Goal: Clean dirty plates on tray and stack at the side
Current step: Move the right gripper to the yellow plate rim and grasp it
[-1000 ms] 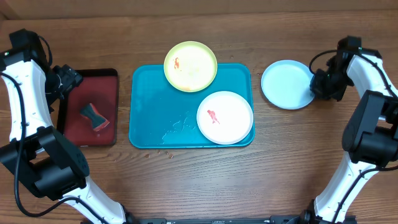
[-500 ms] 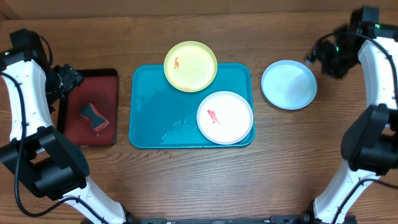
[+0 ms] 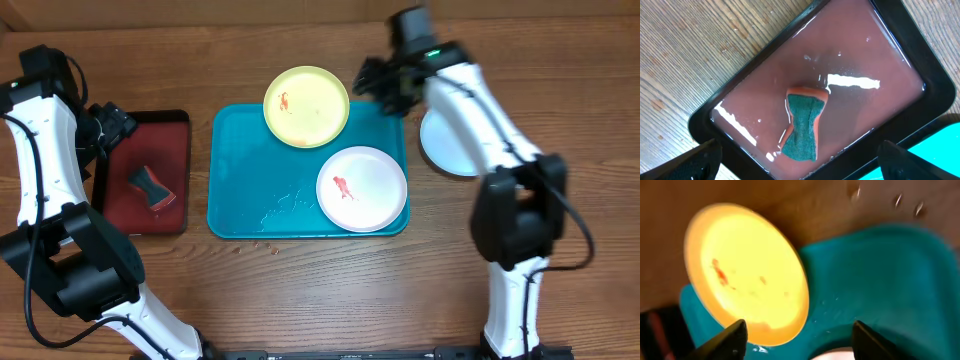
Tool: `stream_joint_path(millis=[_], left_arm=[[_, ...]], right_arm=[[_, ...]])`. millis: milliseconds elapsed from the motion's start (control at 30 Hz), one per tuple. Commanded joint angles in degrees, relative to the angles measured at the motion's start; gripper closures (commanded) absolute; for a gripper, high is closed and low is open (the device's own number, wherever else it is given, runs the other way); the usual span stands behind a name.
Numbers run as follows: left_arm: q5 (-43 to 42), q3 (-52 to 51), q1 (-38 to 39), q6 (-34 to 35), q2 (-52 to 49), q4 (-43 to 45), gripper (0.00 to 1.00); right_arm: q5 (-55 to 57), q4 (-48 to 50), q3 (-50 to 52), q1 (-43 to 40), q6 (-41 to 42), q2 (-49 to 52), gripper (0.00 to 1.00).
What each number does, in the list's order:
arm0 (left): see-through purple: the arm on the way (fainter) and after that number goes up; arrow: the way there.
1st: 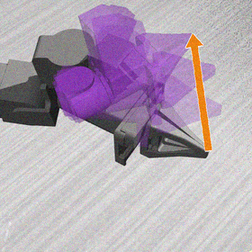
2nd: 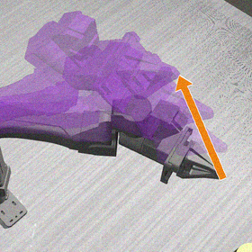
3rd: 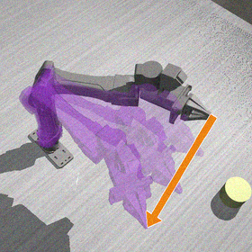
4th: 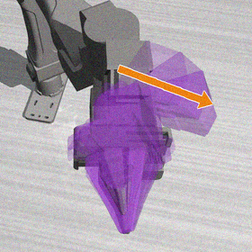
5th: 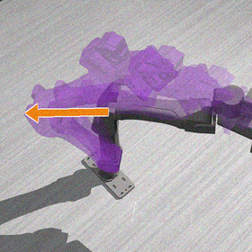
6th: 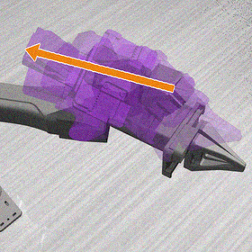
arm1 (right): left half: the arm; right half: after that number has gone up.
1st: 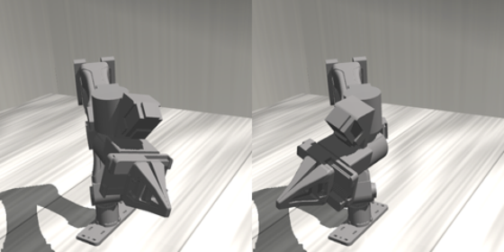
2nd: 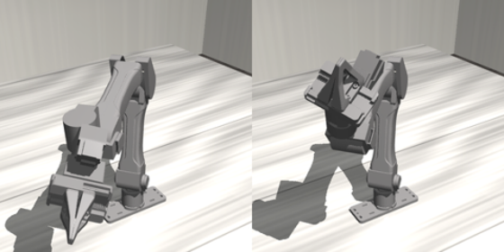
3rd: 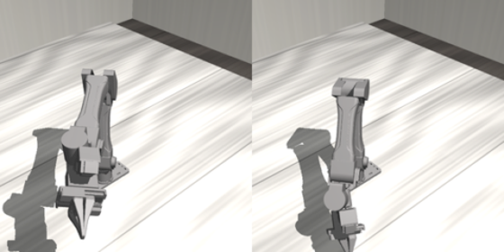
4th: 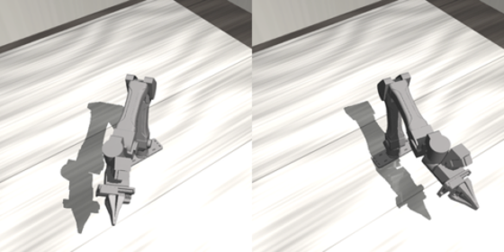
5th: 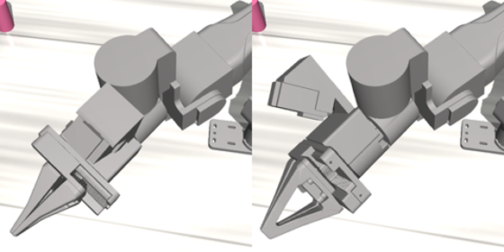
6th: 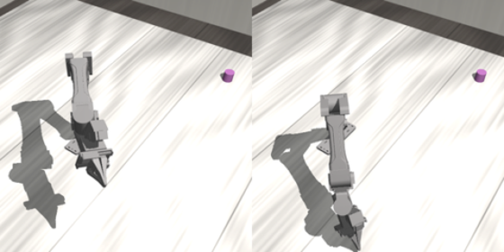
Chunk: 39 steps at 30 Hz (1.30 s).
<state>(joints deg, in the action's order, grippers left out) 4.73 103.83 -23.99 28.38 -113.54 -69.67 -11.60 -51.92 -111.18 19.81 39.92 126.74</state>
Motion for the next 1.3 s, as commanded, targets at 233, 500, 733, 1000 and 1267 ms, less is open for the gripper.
stream_joint_path(millis=[233,500,733,1000,1267], left_arm=[[-0.3,0.5,0.5,0.6,-0.1,-0.3,0.00],[-0.3,0.5,0.5,0.6,-0.1,-0.6,0.00],[-0.7,0.5,0.5,0.6,-0.1,-0.5,0.00],[-1.6,0.5,0.5,0.6,-0.1,-0.6,0.00],[-1.8,0.5,0.5,0.6,-0.1,-0.6,0.00]], right_arm=[[12.9,0.0,0.2,10.2,21.1,3.8,0.37],[15.6,0.4,0.2,13.3,30.7,6.6,0.42],[15.6,1.8,0.2,14.2,30.7,7.9,0.44],[14.2,2.6,0.2,16.3,32.0,10.0,0.54],[14.9,2.1,0.2,17.0,31.9,10.0,0.54]])
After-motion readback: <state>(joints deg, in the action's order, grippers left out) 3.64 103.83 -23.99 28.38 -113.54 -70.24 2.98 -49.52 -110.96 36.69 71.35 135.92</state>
